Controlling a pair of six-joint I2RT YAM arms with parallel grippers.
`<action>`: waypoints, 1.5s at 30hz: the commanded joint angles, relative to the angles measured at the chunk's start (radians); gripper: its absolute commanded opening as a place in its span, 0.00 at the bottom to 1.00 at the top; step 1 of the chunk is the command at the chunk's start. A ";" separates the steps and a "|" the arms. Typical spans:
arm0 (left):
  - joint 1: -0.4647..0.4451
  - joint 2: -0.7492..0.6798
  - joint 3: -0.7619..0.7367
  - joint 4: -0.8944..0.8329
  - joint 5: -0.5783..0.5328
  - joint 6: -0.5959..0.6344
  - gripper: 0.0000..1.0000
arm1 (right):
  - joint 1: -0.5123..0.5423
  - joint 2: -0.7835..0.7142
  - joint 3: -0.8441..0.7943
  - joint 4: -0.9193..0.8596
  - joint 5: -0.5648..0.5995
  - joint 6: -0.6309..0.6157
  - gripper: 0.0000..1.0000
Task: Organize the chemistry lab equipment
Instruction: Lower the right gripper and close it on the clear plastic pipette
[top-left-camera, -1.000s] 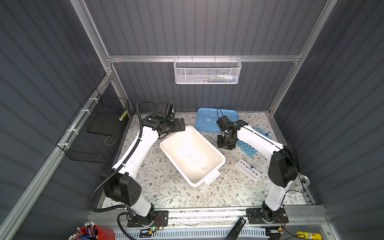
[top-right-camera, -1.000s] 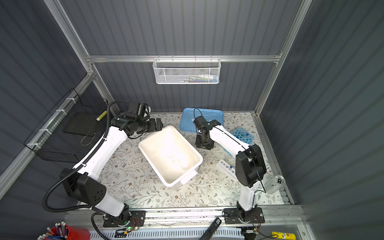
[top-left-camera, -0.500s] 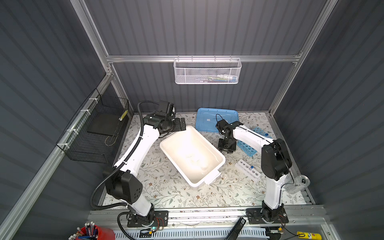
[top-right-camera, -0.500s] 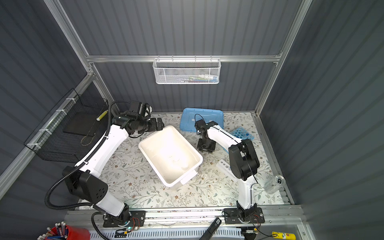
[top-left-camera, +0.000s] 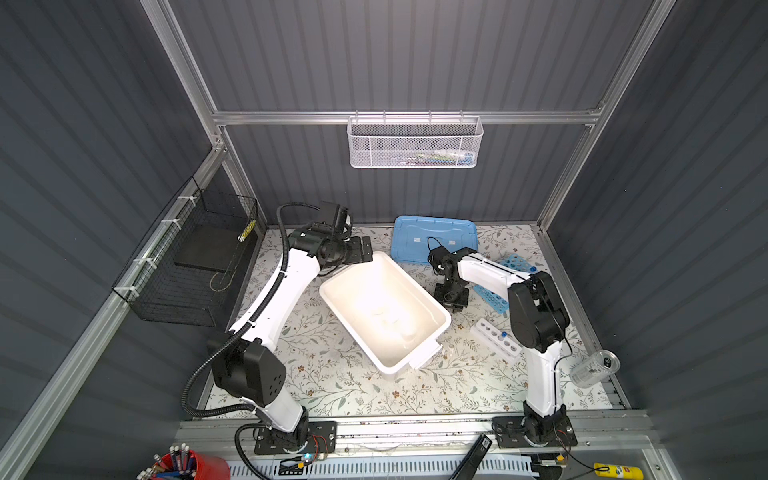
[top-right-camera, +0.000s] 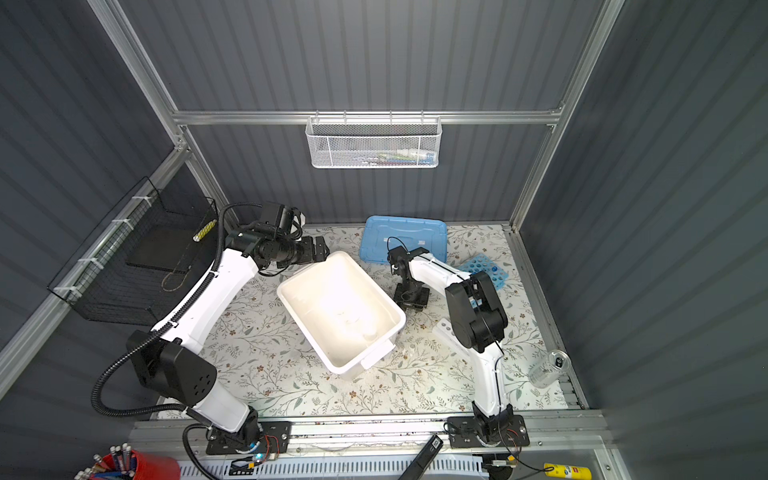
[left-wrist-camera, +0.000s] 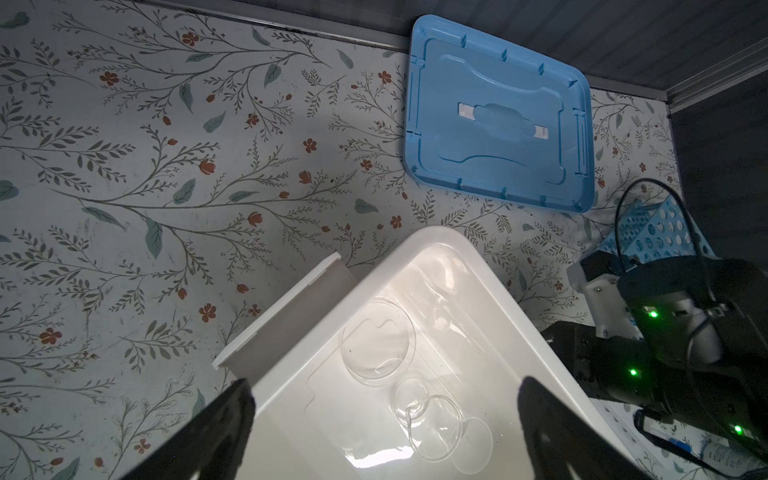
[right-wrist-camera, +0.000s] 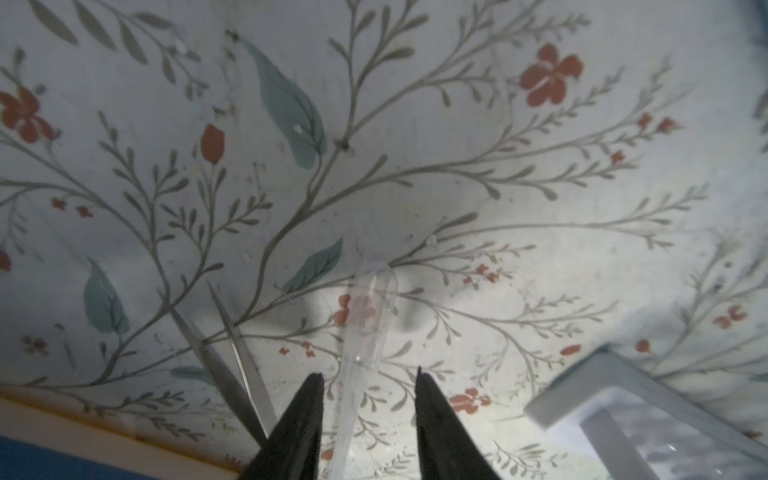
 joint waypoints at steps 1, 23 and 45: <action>-0.006 -0.008 0.012 -0.027 0.013 -0.003 1.00 | -0.007 0.041 0.016 0.005 0.002 0.006 0.38; -0.027 -0.050 -0.005 -0.109 -0.026 -0.084 1.00 | -0.029 -0.009 -0.053 0.032 0.025 -0.078 0.08; -0.281 0.143 0.260 -0.260 -0.140 -0.289 0.99 | -0.151 -0.325 0.170 0.062 -0.228 -0.254 0.00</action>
